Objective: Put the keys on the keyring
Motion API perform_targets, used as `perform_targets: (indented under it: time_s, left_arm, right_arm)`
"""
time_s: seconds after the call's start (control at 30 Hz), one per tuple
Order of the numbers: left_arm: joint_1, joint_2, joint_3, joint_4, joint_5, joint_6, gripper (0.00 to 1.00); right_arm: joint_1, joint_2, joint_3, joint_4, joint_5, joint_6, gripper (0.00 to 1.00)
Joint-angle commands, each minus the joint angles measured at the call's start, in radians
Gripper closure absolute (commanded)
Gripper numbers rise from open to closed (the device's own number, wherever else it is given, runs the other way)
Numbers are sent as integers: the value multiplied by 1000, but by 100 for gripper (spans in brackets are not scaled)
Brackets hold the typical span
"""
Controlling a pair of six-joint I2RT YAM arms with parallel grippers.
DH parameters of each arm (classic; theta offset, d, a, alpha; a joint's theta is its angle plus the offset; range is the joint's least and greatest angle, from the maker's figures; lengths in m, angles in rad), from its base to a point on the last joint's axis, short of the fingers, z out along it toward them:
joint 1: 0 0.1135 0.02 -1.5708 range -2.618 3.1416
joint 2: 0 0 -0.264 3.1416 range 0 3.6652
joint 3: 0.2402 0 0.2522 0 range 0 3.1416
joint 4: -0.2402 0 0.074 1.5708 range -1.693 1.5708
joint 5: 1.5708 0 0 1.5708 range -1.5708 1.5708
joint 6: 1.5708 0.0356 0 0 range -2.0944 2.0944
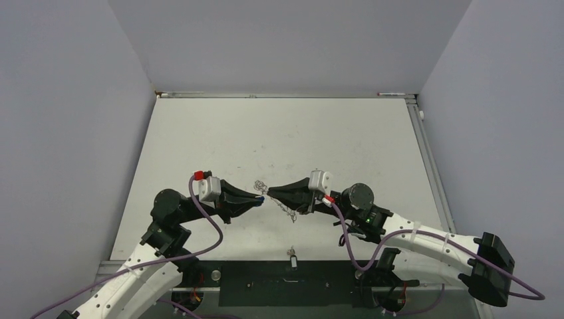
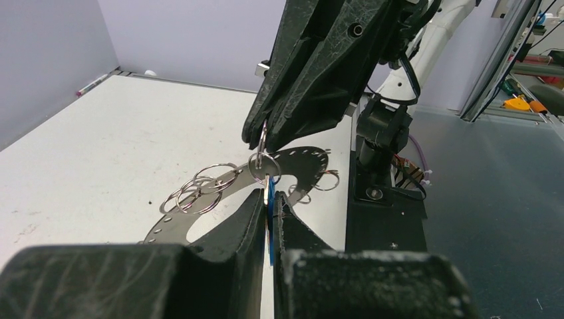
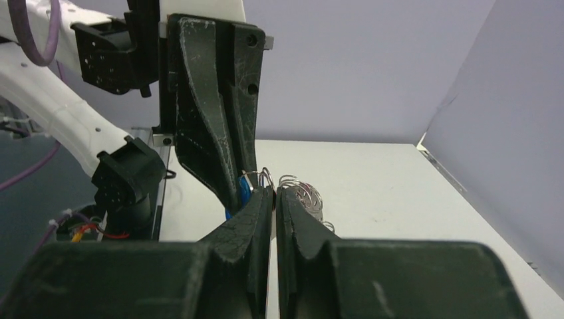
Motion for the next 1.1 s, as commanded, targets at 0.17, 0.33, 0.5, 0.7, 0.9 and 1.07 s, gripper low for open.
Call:
perform_targets:
  time_s: [0.17,0.33,0.5,0.7,0.9,1.07]
  left_arm:
    - [3,-16,34,-10,-33,10,100]
    - [3,-24,38,-36,-56,29,100]
    - [3,-25,41,-48,-77,41,100]
    - [3,-10,49,-65,-99,52,100]
    - [3,2,54,-74,-103,59,100]
    - [3,-4,52,-75,-112,63,100]
  right_arm:
    - [-40,76,-27,503,37,210,95]
    - [-68,110,-76,668,113,350,95]
    - [-66,125,-92,699,201,425,95]
    - [-6,149,-119,737,350,445,95]
    - [48,216,-134,805,507,447,95]
    - [80,236,-124,800,599,445,95]
